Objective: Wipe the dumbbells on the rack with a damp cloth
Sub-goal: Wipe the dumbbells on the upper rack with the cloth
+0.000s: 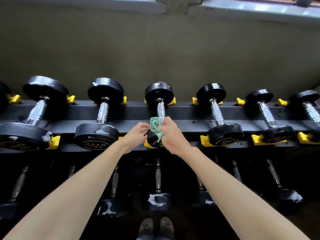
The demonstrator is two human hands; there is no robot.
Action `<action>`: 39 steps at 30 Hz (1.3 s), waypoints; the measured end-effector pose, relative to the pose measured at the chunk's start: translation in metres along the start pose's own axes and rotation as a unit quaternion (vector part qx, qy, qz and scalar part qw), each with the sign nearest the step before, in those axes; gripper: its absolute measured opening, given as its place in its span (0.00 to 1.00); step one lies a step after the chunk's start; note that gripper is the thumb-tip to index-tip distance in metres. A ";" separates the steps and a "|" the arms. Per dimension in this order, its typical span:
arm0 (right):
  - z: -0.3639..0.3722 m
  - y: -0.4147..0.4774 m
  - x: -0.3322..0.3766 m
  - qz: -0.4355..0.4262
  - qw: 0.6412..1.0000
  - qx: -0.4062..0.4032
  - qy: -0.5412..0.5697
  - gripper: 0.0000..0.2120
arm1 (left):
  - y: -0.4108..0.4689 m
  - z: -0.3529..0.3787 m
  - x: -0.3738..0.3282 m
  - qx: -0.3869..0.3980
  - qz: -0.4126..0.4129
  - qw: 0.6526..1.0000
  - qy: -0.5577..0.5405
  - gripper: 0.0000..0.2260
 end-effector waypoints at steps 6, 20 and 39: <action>0.013 -0.010 0.005 -0.070 0.987 0.063 -0.133 0.11 | -0.005 -0.001 0.000 -0.028 -0.023 0.998 -0.054 0.19; -0.024 -0.069 -0.050 0.185 0.982 0.008 -0.022 0.12 | -0.017 -0.002 -0.007 -0.113 -0.042 0.989 -0.090 0.19; -0.056 -0.072 -0.030 0.310 0.637 -0.041 0.705 0.16 | -0.045 0.022 -0.114 0.076 0.109 0.991 -0.022 0.03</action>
Point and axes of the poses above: each hand's wrist, its own y-axis towards the middle knuckle, its own z-axis out of the palm, x = y × z, the point moved 5 cm from there along y, towards the middle knuckle, and after that the axes turned 14 degrees about y, right-handed, at the moved point
